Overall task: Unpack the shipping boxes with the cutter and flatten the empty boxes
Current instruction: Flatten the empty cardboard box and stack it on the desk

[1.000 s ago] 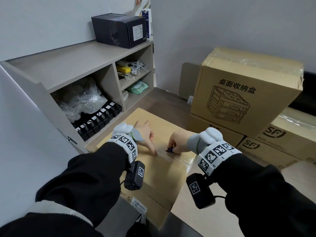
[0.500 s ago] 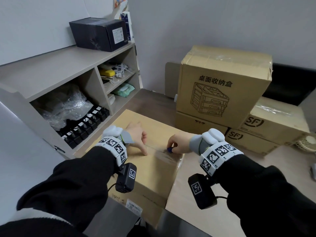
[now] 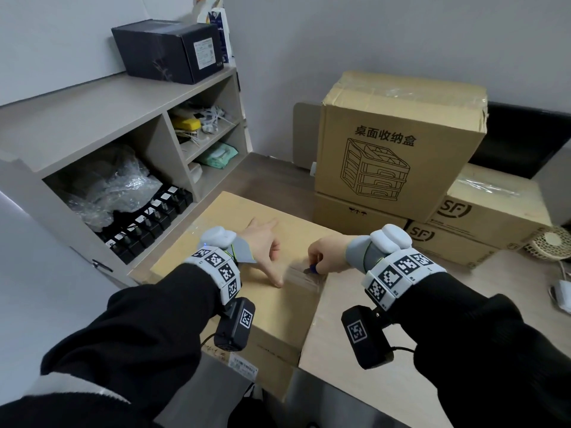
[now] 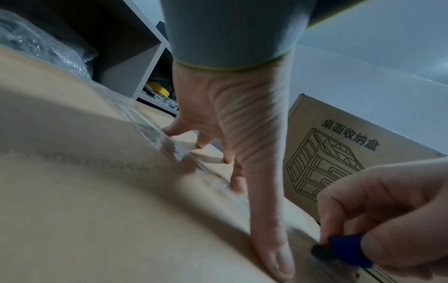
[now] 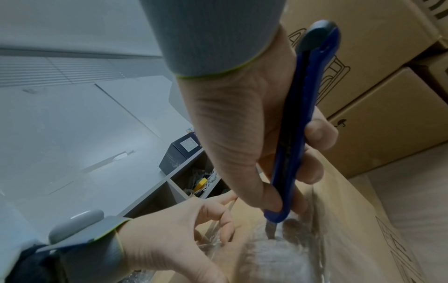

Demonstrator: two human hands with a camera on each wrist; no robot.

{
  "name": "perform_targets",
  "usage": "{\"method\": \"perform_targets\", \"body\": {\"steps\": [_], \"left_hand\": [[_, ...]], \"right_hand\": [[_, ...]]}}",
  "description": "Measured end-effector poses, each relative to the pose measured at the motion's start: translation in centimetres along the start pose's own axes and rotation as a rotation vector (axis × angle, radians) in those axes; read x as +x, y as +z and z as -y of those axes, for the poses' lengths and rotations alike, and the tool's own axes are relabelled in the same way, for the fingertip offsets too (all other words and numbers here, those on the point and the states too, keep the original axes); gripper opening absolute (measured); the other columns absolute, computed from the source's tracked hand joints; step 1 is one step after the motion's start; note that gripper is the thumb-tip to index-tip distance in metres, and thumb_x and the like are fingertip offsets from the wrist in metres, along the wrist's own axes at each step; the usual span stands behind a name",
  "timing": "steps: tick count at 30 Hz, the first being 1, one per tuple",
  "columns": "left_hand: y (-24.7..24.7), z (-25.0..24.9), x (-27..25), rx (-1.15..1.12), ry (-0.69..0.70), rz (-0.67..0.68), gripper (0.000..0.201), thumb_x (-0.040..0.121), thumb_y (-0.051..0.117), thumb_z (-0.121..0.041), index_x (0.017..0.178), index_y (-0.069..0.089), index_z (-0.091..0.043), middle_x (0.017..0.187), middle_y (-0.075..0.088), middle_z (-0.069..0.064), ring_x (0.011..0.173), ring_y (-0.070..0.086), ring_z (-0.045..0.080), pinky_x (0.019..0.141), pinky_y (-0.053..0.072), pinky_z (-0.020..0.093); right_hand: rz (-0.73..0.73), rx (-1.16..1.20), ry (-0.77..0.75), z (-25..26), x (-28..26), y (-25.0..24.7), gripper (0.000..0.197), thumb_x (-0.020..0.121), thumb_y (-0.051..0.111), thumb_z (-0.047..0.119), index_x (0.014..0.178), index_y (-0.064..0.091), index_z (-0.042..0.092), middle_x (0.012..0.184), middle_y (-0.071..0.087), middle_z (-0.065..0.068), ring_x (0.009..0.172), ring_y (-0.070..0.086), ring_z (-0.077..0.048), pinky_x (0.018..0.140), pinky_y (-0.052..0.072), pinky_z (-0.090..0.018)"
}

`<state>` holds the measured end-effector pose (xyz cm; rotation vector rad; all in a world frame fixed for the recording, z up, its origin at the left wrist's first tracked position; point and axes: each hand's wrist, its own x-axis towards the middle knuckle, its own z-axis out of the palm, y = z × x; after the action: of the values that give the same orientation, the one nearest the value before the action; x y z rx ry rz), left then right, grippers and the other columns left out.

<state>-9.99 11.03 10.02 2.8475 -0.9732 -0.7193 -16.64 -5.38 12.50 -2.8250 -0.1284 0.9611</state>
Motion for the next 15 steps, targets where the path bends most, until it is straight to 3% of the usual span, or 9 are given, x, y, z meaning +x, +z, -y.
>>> {"method": "perform_targets", "body": {"steps": [3,7,11,13,14,15], "left_hand": [[0.0,0.2,0.2,-0.015,-0.003,0.025,0.05,0.055,0.089,-0.045,0.079,0.061,-0.012,0.149,0.029,0.006,0.138,0.017,0.034,0.086,0.028,0.036],[0.3,0.9,0.9,-0.034,-0.006,0.073,0.052,0.049,0.089,-0.051,0.067,0.053,-0.019,0.15,0.027,0.006,0.14,0.011,0.039,0.1,0.031,0.036],[0.1,1.0,1.1,-0.057,0.002,0.05,0.056,0.054,0.086,-0.047,0.048,0.038,-0.018,0.153,0.03,0.004,0.136,0.024,0.033,0.106,0.033,0.039],[0.1,1.0,0.9,-0.07,0.026,0.033,0.056,0.055,0.086,-0.045,0.049,0.037,-0.019,0.133,0.05,0.001,0.136,0.029,0.028,0.106,0.035,0.045],[0.1,0.9,0.6,-0.072,0.03,0.037,0.055,0.052,0.086,-0.046,0.053,0.038,-0.02,0.114,0.052,-0.003,0.136,0.028,0.028,0.105,0.035,0.048],[0.2,0.7,0.3,-0.078,0.026,0.038,0.053,0.05,0.087,-0.046,0.059,0.04,-0.021,0.109,0.05,-0.005,0.135,0.027,0.029,0.103,0.037,0.049]], "right_hand": [[0.006,-0.012,0.012,-0.2,-0.3,0.1,0.027,0.091,0.049,0.014,0.114,0.063,0.012,0.106,0.063,-0.006,0.081,0.054,-0.02,0.068,0.044,-0.028],[0.013,0.032,0.04,-0.6,-0.8,-0.1,0.027,0.089,0.051,0.014,0.111,0.066,0.011,0.09,0.06,0.0,0.068,0.054,-0.017,0.059,0.044,-0.023],[0.034,0.012,0.074,-0.8,-1.6,-0.6,0.028,0.088,0.051,0.012,0.11,0.068,0.01,0.067,0.053,0.008,0.053,0.047,-0.009,0.046,0.036,-0.018],[0.051,-0.004,0.089,-0.8,-2.0,-1.0,0.029,0.087,0.051,0.012,0.11,0.068,0.01,0.06,0.05,0.008,0.049,0.045,-0.009,0.037,0.032,-0.013],[0.056,-0.002,0.091,-0.8,-2.1,-1.1,0.029,0.087,0.05,0.012,0.109,0.069,0.01,0.058,0.05,0.009,0.049,0.044,-0.009,0.034,0.03,-0.01],[0.061,0.004,0.094,-0.8,-2.1,-1.2,0.029,0.088,0.05,0.012,0.109,0.069,0.01,0.057,0.051,0.009,0.049,0.045,-0.009,0.032,0.029,-0.008]]}}
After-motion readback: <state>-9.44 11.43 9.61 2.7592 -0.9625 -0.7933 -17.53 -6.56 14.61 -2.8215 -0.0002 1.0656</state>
